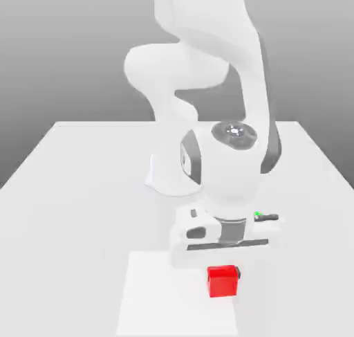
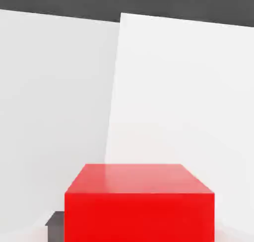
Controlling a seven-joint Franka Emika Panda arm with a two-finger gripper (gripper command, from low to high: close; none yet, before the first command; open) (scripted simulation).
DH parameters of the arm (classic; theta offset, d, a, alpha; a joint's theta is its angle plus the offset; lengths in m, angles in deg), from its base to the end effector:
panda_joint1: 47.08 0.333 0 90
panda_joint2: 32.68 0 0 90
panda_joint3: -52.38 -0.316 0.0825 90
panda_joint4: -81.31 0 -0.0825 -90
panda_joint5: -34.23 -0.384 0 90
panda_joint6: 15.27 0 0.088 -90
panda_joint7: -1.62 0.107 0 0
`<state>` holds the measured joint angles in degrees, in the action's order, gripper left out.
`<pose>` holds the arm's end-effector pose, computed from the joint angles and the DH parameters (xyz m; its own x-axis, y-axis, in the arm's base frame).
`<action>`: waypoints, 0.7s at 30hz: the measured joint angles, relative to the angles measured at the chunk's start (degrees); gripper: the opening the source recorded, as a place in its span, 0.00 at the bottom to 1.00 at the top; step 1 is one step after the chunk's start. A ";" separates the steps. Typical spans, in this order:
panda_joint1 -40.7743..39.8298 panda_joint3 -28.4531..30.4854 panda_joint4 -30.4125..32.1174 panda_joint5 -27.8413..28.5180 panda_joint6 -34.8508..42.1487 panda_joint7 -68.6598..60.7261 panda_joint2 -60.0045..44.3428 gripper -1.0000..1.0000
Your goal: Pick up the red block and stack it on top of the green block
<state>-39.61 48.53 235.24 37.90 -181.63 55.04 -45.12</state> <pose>0.3982 0.0855 0.1633 0.7813 -0.6242 0.0010 -0.6242 -0.7813 -0.0002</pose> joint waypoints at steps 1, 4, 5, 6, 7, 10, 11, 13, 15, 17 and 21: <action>-0.23 -0.37 0.28 -0.63 1.62 -0.46 1.90 0.00; -0.17 -1.18 1.35 -2.74 6.63 -2.14 7.99 0.00; 1.76 -2.13 2.38 -4.26 7.64 -3.87 10.06 0.00; 2.87 -3.11 3.60 -5.89 8.46 -5.85 12.14 0.00; 4.77 -3.65 4.93 -7.51 9.16 -7.93 14.22 0.00; 9.77 -5.08 9.22 -11.18 10.95 -13.54 20.37 0.00; 11.48 -5.62 10.69 -12.01 11.47 -15.16 22.38 0.00; 14.90 -6.68 13.67 -13.07 12.43 -18.02 26.31 0.00; 18.09 -7.72 16.67 -13.42 13.23 -20.44 30.07 0.00; 19.74 -8.68 18.66 -13.02 12.57 -21.70 31.34 0.00; 18.48 -10.08 19.00 -10.76 6.15 -20.68 25.22 0.00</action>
<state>-21.13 38.45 254.24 27.13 -175.48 34.36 -19.91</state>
